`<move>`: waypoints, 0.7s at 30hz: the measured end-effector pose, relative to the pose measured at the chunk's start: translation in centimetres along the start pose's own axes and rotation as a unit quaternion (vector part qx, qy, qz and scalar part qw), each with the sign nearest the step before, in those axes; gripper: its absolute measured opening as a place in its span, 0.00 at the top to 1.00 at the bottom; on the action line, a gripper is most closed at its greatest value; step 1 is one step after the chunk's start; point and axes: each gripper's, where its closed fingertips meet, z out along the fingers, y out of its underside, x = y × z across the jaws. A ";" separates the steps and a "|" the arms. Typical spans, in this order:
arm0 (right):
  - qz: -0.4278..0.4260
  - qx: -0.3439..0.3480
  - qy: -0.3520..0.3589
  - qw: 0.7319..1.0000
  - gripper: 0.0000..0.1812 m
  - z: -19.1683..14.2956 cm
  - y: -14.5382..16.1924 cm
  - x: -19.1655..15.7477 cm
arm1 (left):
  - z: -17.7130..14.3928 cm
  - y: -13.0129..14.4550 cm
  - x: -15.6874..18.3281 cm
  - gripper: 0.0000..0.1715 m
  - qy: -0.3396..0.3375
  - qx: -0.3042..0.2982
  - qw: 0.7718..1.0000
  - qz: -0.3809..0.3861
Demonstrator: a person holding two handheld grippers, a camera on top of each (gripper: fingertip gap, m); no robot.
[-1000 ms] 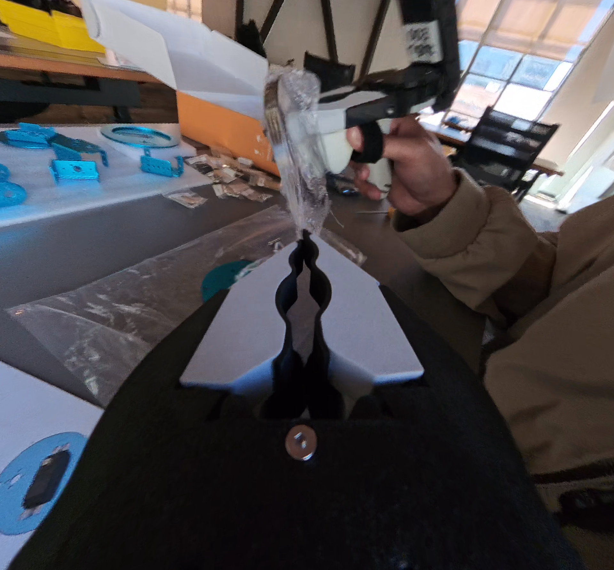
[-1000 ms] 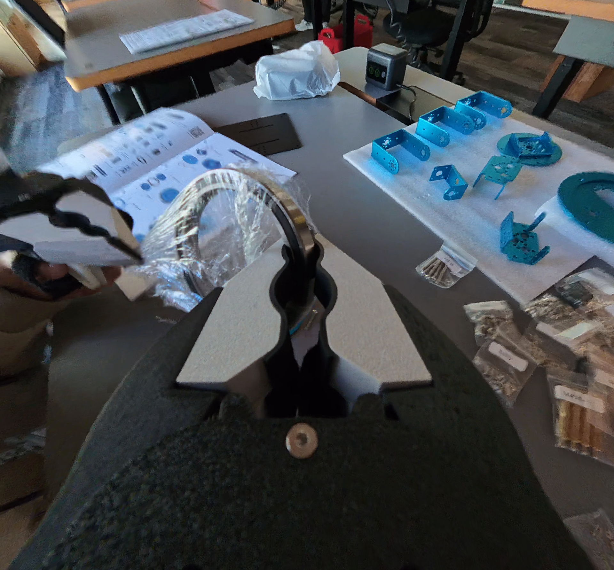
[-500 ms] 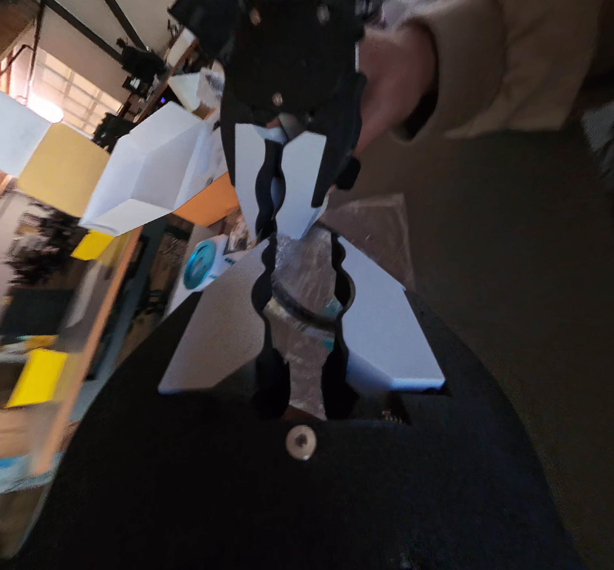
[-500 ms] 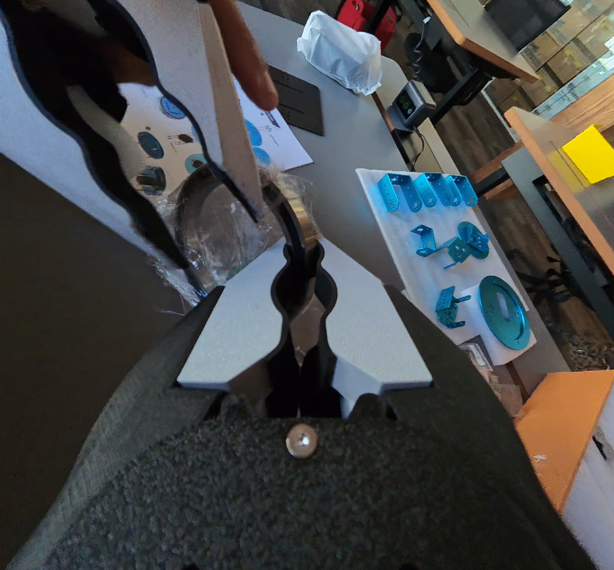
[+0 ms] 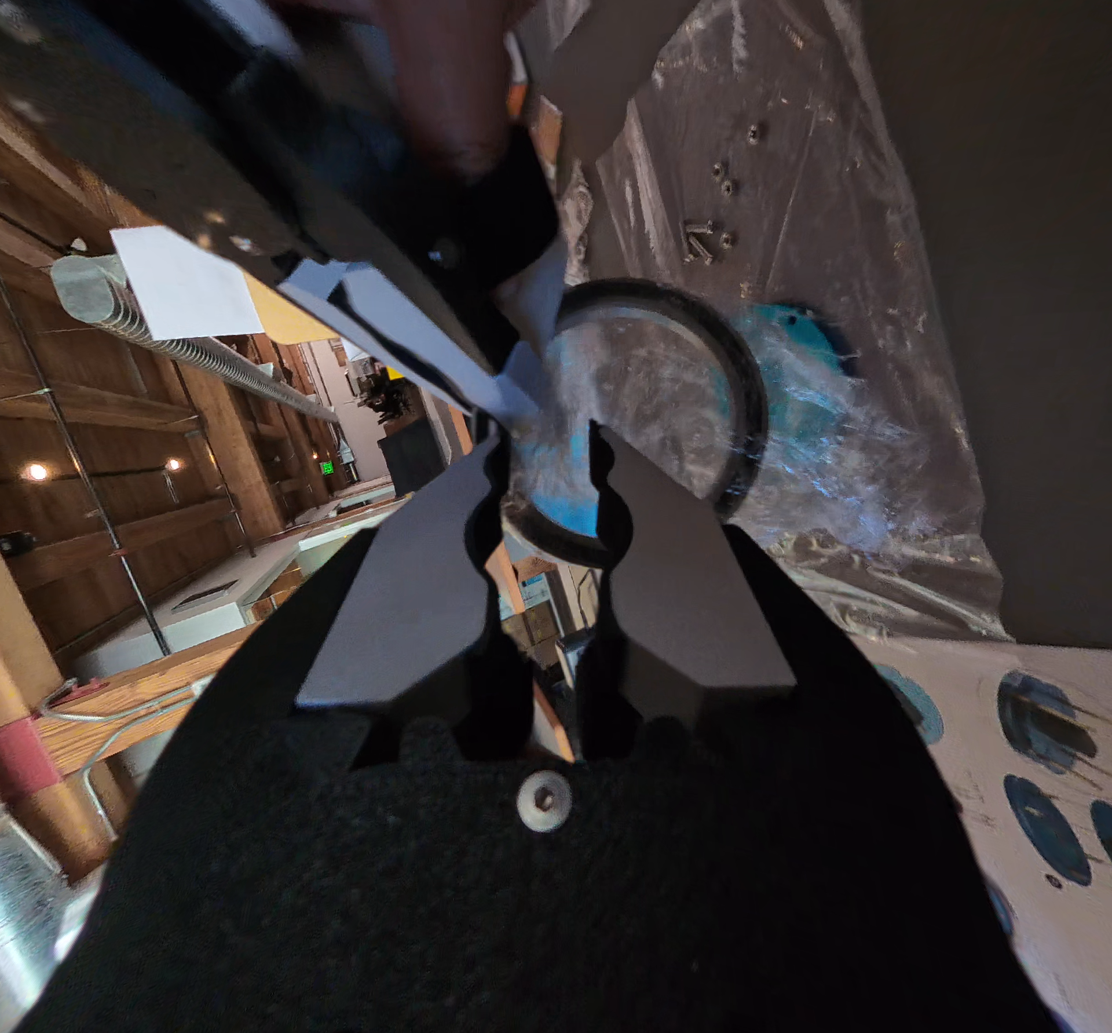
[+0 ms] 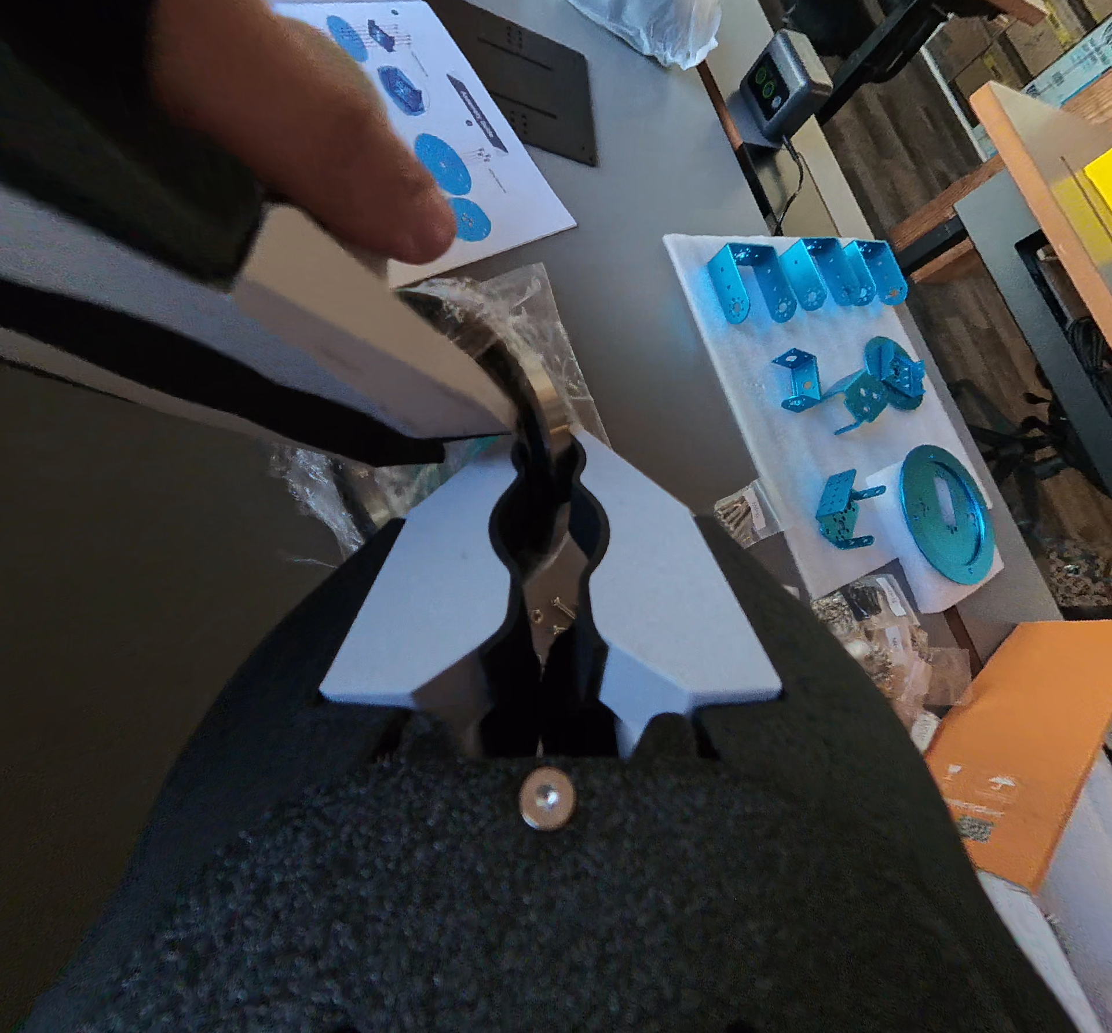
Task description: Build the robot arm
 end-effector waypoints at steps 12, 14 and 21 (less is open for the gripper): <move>0.034 -0.011 -0.022 0.999 0.98 0.3 1.3 0.5 | 2.8 0.5 1.5 1.00 0.016 -0.015 0.999 -0.031; 0.072 0.009 -0.047 0.996 0.98 0.1 1.4 0.6 | 2.3 0.4 1.3 1.00 0.020 0.010 0.998 -0.067; 0.108 0.032 -0.114 0.987 0.97 0.0 1.2 -0.7 | 0.6 0.0 1.9 1.00 0.042 0.052 0.992 -0.105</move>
